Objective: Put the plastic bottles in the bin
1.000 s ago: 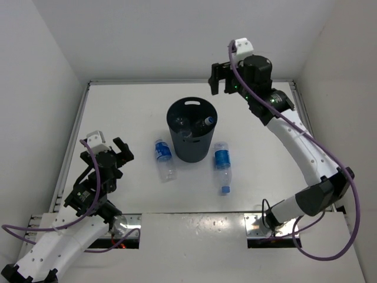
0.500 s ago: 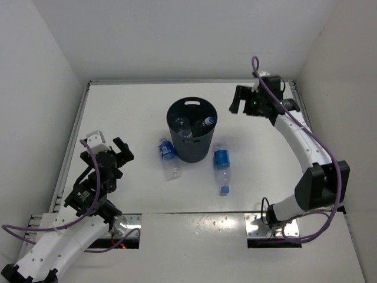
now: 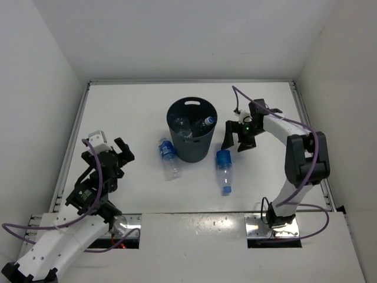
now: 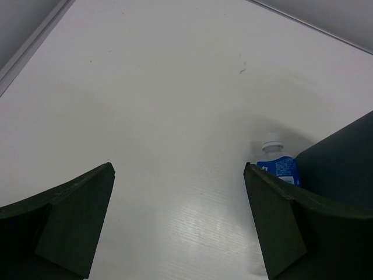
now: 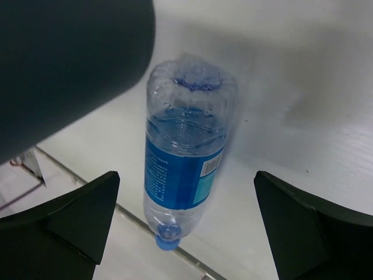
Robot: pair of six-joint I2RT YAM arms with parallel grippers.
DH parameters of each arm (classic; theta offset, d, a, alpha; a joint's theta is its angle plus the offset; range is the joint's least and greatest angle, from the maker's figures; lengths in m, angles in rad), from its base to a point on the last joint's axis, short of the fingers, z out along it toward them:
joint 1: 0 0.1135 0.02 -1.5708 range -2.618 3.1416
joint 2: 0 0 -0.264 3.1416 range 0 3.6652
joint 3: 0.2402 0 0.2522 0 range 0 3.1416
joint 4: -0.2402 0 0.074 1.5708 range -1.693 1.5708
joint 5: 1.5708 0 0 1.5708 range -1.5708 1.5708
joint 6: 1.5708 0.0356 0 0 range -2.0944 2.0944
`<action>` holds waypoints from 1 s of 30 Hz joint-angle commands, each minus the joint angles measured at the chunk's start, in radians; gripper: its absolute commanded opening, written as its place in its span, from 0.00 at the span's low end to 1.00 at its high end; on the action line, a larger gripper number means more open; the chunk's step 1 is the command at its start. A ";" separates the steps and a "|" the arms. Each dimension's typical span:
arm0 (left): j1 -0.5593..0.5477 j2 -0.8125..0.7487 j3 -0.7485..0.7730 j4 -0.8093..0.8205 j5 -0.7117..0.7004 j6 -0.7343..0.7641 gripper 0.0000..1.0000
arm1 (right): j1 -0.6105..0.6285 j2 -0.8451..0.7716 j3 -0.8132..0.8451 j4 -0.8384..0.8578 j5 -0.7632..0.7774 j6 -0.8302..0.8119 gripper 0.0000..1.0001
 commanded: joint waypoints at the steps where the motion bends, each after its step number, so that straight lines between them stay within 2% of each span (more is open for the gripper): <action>1: -0.011 0.005 -0.002 0.024 -0.003 -0.005 1.00 | 0.001 0.023 0.009 -0.060 -0.095 -0.113 1.00; 14: -0.011 -0.015 -0.002 0.024 -0.012 -0.005 1.00 | 0.035 0.097 -0.067 -0.070 0.042 -0.168 1.00; 21: -0.011 -0.015 -0.002 0.024 -0.012 -0.005 1.00 | 0.058 0.097 -0.085 -0.070 0.051 -0.168 0.92; 24: -0.011 -0.015 -0.002 0.024 -0.012 -0.005 1.00 | 0.067 0.097 -0.094 -0.070 0.074 -0.157 0.82; 25: -0.011 -0.015 -0.002 0.024 -0.012 -0.005 1.00 | 0.055 0.097 -0.094 -0.060 0.074 -0.157 0.74; 27: -0.011 -0.015 -0.002 0.024 -0.012 -0.005 1.00 | 0.045 0.097 -0.094 -0.049 0.111 -0.139 0.64; 28: -0.011 -0.015 -0.002 0.024 -0.012 -0.005 1.00 | 0.033 0.088 -0.094 -0.049 0.121 -0.130 0.53; 30: -0.011 -0.015 -0.002 0.024 -0.012 -0.005 1.00 | 0.021 0.077 -0.094 -0.040 0.153 -0.121 0.46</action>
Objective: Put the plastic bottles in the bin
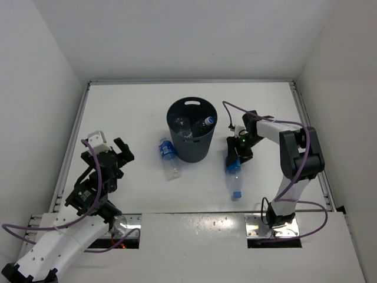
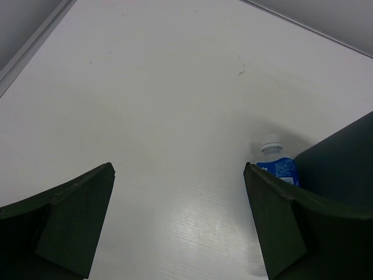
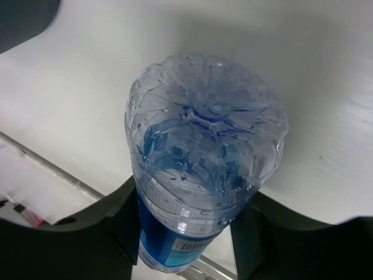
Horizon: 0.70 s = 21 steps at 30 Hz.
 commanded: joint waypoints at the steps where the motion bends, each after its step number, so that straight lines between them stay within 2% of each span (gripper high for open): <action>1: -0.011 -0.009 -0.002 0.024 -0.011 -0.005 1.00 | -0.024 -0.023 0.017 0.029 0.098 0.014 0.42; 5: -0.021 -0.009 -0.002 0.024 -0.011 -0.005 1.00 | -0.064 -0.060 0.203 0.048 0.182 0.004 0.35; 10: -0.021 -0.008 -0.002 0.024 -0.011 -0.005 1.00 | -0.076 -0.073 0.556 0.092 0.372 0.004 0.20; 12: -0.021 0.002 -0.002 0.033 -0.011 -0.005 1.00 | -0.076 -0.082 0.678 0.130 0.420 0.027 0.17; 17: -0.021 0.011 -0.002 0.033 -0.001 -0.005 1.00 | -0.076 -0.131 0.815 0.252 0.538 0.104 0.17; 21: -0.021 0.002 -0.002 0.033 -0.001 -0.005 1.00 | -0.076 -0.143 0.852 0.307 0.547 0.130 0.17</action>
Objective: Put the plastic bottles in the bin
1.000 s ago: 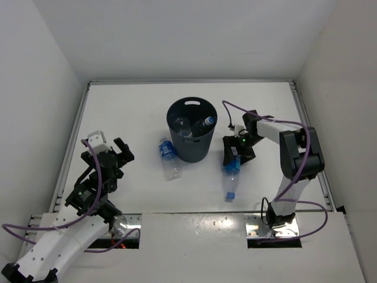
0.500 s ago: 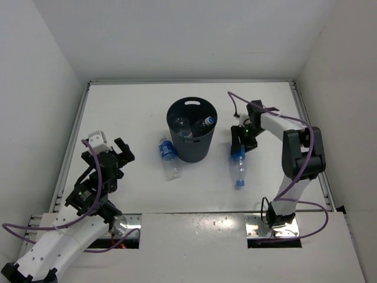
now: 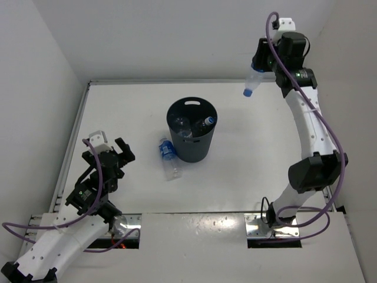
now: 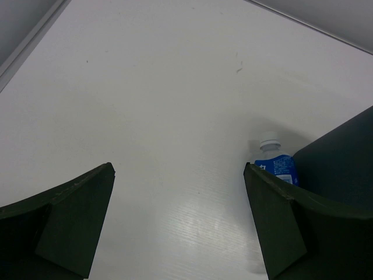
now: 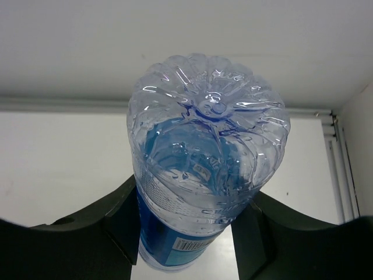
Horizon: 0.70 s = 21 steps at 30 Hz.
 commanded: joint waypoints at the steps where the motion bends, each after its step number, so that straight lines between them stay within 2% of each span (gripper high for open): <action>1: -0.009 -0.007 -0.002 0.029 -0.003 -0.005 1.00 | 0.002 -0.009 0.039 0.066 0.061 0.060 0.16; 5: -0.009 -0.007 -0.002 0.029 -0.003 -0.005 1.00 | 0.002 -0.009 0.098 0.086 0.034 0.082 0.15; 11: -0.009 -0.007 -0.002 0.029 -0.003 -0.005 1.00 | 0.048 -0.053 0.129 0.140 -0.242 0.154 0.13; 15: -0.009 -0.007 -0.002 0.029 -0.003 -0.005 1.00 | 0.117 -0.110 0.018 0.184 -0.411 0.164 0.12; 18: -0.009 -0.007 -0.002 0.029 -0.003 -0.005 1.00 | 0.219 -0.168 -0.078 0.188 -0.553 0.107 0.12; 21: -0.009 -0.007 -0.002 0.029 -0.003 -0.005 1.00 | 0.316 -0.201 -0.142 0.137 -0.592 0.016 0.12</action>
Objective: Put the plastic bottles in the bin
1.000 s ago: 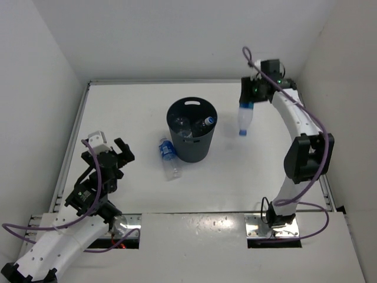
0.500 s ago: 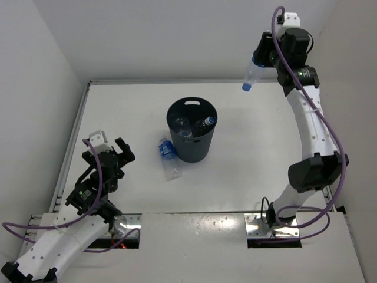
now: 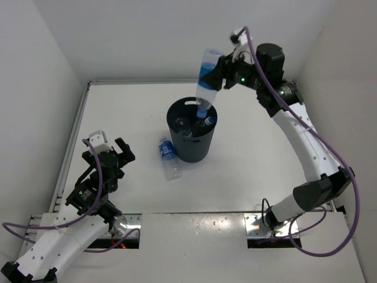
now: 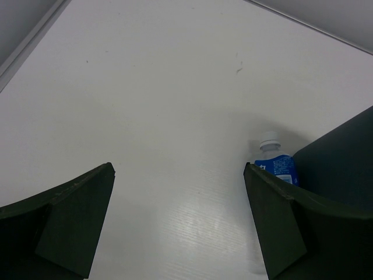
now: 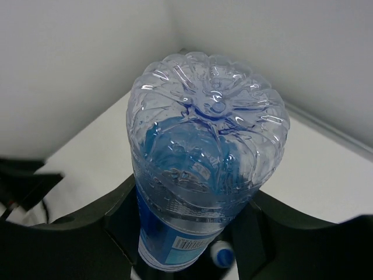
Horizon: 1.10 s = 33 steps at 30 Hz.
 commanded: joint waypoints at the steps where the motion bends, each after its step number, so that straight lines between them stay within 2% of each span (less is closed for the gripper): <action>1: -0.009 -0.007 -0.002 0.029 -0.003 -0.005 1.00 | 0.100 -0.057 -0.055 -0.006 -0.136 -0.104 0.12; 9: -0.009 -0.007 -0.002 0.029 -0.003 0.004 1.00 | 0.110 -0.070 -0.120 -0.006 -0.124 -0.115 0.16; 18: -0.009 -0.007 -0.002 0.029 -0.003 0.004 1.00 | 0.129 -0.041 -0.129 -0.048 -0.133 -0.115 0.32; 21: -0.009 -0.007 -0.002 0.029 -0.003 0.004 1.00 | 0.140 -0.032 -0.103 -0.084 -0.110 -0.139 0.84; 22: -0.009 -0.007 -0.002 0.029 0.006 0.004 1.00 | 0.140 -0.016 -0.086 -0.100 -0.090 -0.153 0.97; 23: -0.009 -0.007 -0.002 0.029 0.007 0.004 1.00 | 0.140 -0.004 -0.071 -0.100 -0.073 -0.164 1.00; 28: -0.009 0.003 -0.002 0.029 0.007 0.004 1.00 | 0.140 -0.015 -0.014 -0.033 0.058 -0.202 1.00; 33: -0.009 0.026 -0.002 0.039 0.040 0.013 1.00 | 0.140 -0.038 -0.035 0.008 0.088 -0.227 1.00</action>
